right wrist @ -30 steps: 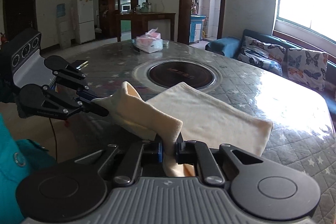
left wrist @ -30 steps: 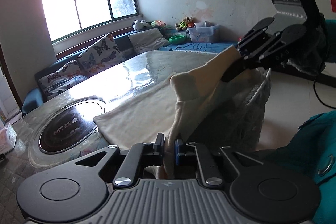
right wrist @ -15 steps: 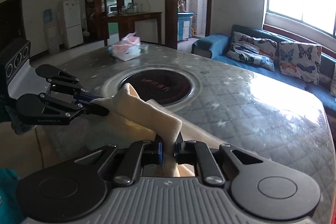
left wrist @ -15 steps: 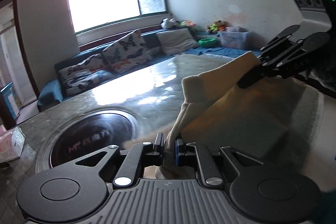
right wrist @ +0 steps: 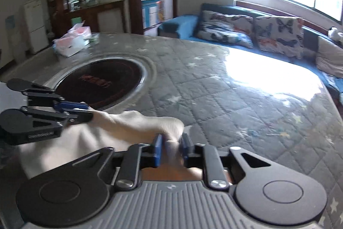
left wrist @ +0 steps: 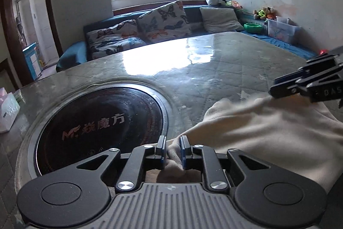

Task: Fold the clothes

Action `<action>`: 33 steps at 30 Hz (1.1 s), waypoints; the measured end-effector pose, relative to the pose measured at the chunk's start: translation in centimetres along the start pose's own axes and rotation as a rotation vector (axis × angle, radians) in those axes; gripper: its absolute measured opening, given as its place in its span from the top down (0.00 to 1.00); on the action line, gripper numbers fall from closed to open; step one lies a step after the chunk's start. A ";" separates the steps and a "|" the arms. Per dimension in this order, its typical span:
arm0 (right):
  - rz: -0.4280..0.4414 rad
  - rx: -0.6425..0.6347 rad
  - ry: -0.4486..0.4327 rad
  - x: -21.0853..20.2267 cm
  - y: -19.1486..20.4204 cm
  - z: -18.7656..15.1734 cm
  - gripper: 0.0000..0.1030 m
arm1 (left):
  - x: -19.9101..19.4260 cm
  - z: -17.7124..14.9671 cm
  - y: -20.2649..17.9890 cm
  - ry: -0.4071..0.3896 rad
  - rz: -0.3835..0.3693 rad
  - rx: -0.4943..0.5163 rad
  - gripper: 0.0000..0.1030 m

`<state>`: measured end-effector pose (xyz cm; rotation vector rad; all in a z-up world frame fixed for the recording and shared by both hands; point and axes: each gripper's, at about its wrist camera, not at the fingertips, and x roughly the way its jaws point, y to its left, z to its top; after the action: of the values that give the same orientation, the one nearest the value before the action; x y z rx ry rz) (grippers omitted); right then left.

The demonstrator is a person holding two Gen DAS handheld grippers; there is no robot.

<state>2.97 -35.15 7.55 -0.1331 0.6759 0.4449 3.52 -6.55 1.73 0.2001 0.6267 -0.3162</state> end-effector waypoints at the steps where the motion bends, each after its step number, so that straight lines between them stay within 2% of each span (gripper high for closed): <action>1: -0.011 0.016 -0.009 -0.4 -0.3 0.0 0.80 | -0.2 0.2 0.0 0.000 0.003 -0.006 0.77; 3: -0.032 0.049 -0.027 -1.2 -0.9 -0.1 0.80 | -0.5 0.7 0.0 -0.001 0.008 -0.018 0.75; 6: 0.001 0.058 -0.022 -2.4 -0.8 -0.8 0.80 | -1.7 1.3 -0.1 -0.021 -0.013 -0.041 0.75; 9: 0.038 0.062 -0.009 -3.3 -0.5 -1.7 0.80 | -2.8 1.8 -1.2 -0.042 -0.057 -0.047 0.75; 13: 0.026 0.105 0.026 -2.1 -1.0 -2.9 0.80 | -2.7 2.4 -3.0 -0.037 -0.139 -0.055 0.76; 17: 0.013 0.160 0.031 -1.0 -1.9 -3.2 0.81 | -0.9 2.4 -3.8 -0.009 -0.152 -0.055 0.76; 22: 0.020 0.132 0.002 -1.1 -1.6 -2.2 0.80 | 1.0 2.5 -3.4 0.023 -0.159 -0.093 0.76; 28: 0.006 0.112 0.020 1.3 -1.2 -1.8 0.80 | 2.0 2.6 -3.4 0.027 -0.133 -0.086 0.75; 31: -0.004 0.106 0.010 1.0 -0.8 -1.4 0.79 | 1.5 2.8 -3.5 0.023 -0.142 -0.091 0.69; 33: 0.004 0.088 0.000 0.5 -0.2 -1.3 0.74 | 0.9 2.8 -3.8 0.007 -0.146 -0.084 0.61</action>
<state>2.68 -35.52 6.25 -0.0485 0.6949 0.4181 4.40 -11.10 3.12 0.0752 0.6615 -0.4289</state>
